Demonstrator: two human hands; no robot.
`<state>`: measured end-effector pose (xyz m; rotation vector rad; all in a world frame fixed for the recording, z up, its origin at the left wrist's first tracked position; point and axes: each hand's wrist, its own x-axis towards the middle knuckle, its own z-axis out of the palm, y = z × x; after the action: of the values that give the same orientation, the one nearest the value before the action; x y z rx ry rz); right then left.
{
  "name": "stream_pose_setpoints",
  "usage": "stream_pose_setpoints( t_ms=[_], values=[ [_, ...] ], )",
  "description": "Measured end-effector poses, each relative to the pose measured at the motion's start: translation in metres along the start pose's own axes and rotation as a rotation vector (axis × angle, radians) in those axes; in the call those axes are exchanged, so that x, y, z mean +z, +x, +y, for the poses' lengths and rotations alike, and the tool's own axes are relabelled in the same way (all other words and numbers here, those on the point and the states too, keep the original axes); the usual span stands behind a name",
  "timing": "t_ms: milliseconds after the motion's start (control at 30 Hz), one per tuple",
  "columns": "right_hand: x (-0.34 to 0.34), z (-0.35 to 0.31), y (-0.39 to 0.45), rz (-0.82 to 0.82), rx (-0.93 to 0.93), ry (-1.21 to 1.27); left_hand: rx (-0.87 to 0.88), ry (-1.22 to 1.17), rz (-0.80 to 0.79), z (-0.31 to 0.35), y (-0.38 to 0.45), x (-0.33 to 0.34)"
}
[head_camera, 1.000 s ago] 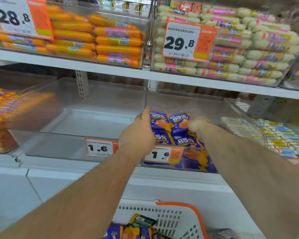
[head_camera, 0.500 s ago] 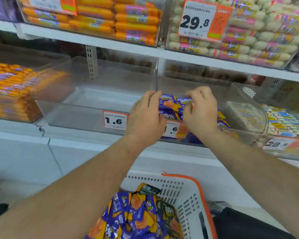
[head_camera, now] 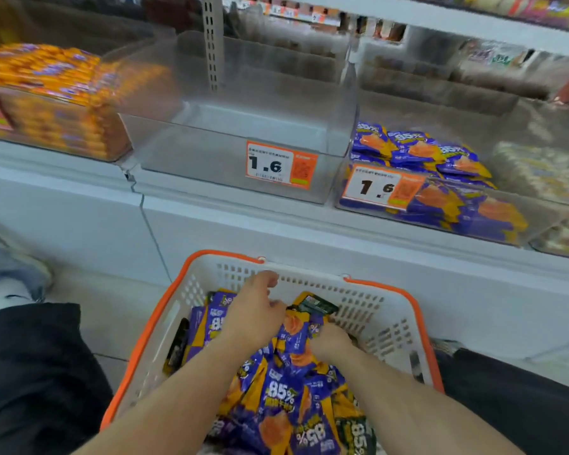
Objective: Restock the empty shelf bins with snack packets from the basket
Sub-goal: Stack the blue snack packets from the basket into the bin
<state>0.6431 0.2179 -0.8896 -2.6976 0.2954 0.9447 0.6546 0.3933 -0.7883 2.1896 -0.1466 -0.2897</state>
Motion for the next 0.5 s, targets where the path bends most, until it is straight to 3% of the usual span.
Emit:
stream_pose_setpoints(
  t_ms=[67, 167, 400, 500],
  values=[
    [0.02, 0.007, 0.008, -0.057, 0.078, 0.053, -0.054, -0.022, -0.02, -0.009, -0.001, 0.004],
    [0.032, 0.009, 0.017, 0.005, 0.245, 0.276, -0.087, -0.022, -0.043, -0.018, 0.0, 0.01],
    [0.031, 0.0, 0.019, 0.125, 0.353, 0.315, -0.139, -0.014, -0.102, -0.026, -0.001, 0.021],
    [0.02, -0.001, 0.014, 0.116, 0.308, 0.353, -0.153, -0.018, -0.118, -0.028, -0.001, 0.023]
  ],
)
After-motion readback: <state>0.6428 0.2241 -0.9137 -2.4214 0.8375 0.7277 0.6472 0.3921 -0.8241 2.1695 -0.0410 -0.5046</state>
